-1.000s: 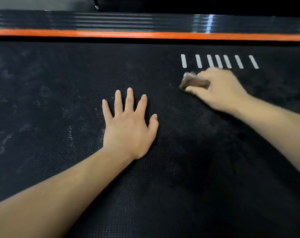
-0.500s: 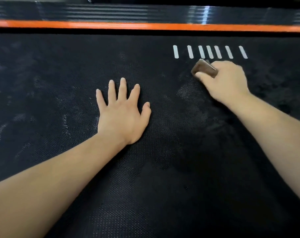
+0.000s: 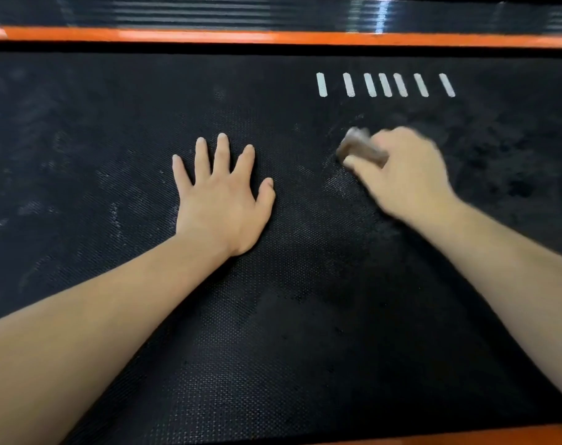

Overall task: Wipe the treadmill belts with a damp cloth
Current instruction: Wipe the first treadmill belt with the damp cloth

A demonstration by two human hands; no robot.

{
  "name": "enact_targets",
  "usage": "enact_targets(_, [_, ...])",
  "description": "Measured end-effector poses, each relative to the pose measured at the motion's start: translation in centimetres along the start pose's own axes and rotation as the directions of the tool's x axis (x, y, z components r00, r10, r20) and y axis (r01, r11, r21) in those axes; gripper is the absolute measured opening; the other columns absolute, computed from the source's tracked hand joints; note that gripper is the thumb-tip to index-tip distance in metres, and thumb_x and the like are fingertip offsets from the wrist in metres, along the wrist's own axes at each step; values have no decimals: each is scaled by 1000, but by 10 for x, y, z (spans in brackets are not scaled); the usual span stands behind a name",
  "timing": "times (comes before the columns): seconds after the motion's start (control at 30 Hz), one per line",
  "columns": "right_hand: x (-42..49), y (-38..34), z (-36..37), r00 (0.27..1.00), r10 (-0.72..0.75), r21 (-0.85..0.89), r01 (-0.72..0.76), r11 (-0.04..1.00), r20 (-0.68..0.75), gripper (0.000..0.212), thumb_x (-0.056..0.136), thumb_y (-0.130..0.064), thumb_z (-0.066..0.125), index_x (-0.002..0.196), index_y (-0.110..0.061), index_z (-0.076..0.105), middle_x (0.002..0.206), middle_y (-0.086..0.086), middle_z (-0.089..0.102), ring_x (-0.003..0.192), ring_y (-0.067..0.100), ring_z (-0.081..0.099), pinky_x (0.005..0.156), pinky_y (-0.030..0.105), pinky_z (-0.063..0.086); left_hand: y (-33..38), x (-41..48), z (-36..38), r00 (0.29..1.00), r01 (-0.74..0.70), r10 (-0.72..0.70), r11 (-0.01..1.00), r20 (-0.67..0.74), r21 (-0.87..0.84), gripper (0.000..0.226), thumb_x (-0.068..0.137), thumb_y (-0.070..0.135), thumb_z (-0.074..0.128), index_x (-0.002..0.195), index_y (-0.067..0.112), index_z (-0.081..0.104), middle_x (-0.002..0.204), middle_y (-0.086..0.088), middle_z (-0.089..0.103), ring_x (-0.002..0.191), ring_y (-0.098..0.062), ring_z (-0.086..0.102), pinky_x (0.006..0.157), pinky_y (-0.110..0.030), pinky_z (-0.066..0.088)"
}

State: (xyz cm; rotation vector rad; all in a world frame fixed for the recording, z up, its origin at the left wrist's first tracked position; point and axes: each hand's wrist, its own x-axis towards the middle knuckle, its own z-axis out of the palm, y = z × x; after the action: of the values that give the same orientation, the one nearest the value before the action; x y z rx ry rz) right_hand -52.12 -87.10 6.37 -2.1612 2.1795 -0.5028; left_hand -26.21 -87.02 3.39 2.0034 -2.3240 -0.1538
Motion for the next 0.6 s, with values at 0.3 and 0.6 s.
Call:
enact_targets(0.3, [-4, 13, -4, 993, 107, 13, -107, 994, -49, 46, 89, -61, 60, 78, -17, 54, 83, 1, 55, 83, 31, 59, 67, 35, 39, -1, 0, 1, 1000, 0, 0, 1000, -2, -11, 70, 101, 63, 17, 163, 30, 18, 173, -10, 6, 159, -36, -3, 124, -64, -2])
enact_targets(0.6, [-75, -19, -8, 985, -172, 86, 169, 982, 22, 43, 89, -60, 58, 73, -20, 56, 77, -4, 47, 72, 23, 55, 62, 31, 34, -1, 0, 1, 1000, 1, -1, 1000, -5, -10, 70, 101, 63, 18, 163, 29, 19, 173, -11, 7, 159, -37, -3, 124, -64, -2])
